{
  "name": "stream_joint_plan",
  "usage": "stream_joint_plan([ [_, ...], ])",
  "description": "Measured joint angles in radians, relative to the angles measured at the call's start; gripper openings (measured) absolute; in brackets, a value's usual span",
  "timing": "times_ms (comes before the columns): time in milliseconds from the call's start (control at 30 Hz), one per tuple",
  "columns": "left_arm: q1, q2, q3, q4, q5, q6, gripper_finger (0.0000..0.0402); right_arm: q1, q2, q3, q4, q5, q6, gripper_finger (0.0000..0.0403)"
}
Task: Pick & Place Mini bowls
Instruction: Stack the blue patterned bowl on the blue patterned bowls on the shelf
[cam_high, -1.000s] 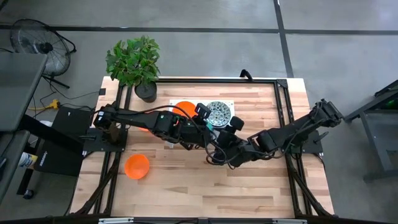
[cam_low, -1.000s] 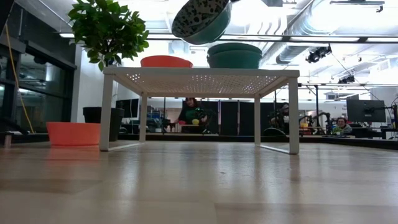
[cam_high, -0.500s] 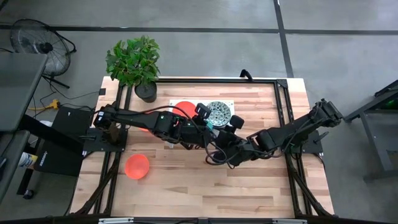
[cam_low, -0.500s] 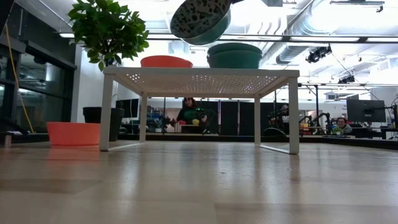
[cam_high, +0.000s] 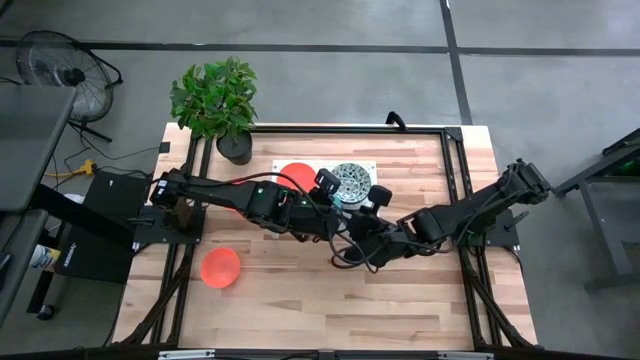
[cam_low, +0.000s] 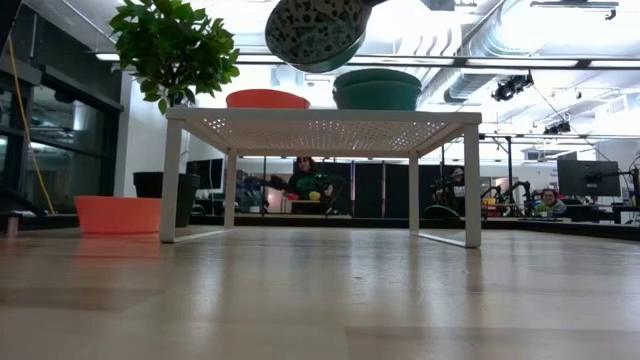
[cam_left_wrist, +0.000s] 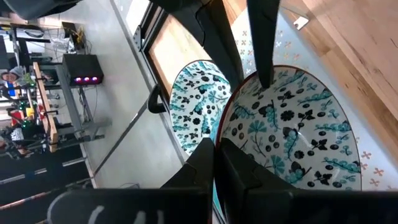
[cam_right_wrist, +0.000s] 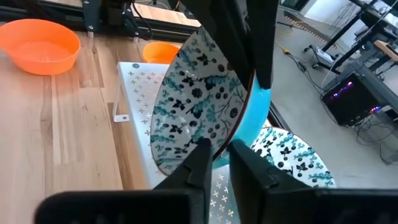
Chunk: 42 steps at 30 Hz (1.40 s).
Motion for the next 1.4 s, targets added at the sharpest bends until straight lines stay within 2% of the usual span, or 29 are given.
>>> stream_joint_plan([
  [167,0.000,0.000,0.000,-0.007,0.007,0.026,0.0000,-0.010,0.000,0.001,0.004,-0.036,-0.028,0.0003],
  [467,0.000,0.000,0.000,-0.007,0.007,0.025,0.0000,-0.018,0.000,0.001,0.010,-0.047,-0.028,0.0000],
  [633,0.000,0.000,0.000,-0.005,0.000,0.026,0.0000,-0.018,-0.003,0.001,0.015,-0.070,-0.007,0.0016],
  [733,0.000,0.000,0.000,-0.002,-0.001,0.026,0.0000,0.002,-0.003,0.000,0.015,-0.064,-0.048,0.0033],
  [867,-0.003,-0.001,0.002,0.020,0.010,0.021,0.0000,0.045,-0.024,-0.001,-0.006,-0.017,-0.120,0.0061],
  [1000,0.000,-0.004,0.003,0.036,0.049,0.017,0.0000,0.096,-0.088,-0.002,-0.057,0.074,-0.117,0.0083],
  [1100,0.011,-0.002,0.026,0.036,0.087,0.017,0.0000,0.130,-0.148,-0.001,-0.093,0.086,-0.062,0.0091],
  [1267,0.072,-0.002,0.118,0.036,0.187,0.015,0.0000,0.176,-0.245,-0.001,-0.258,-0.018,0.138,0.0094],
  [1400,0.169,-0.003,0.196,0.038,0.340,-0.001,0.0000,0.196,-0.306,-0.001,-0.422,-0.101,0.298,0.0094],
])
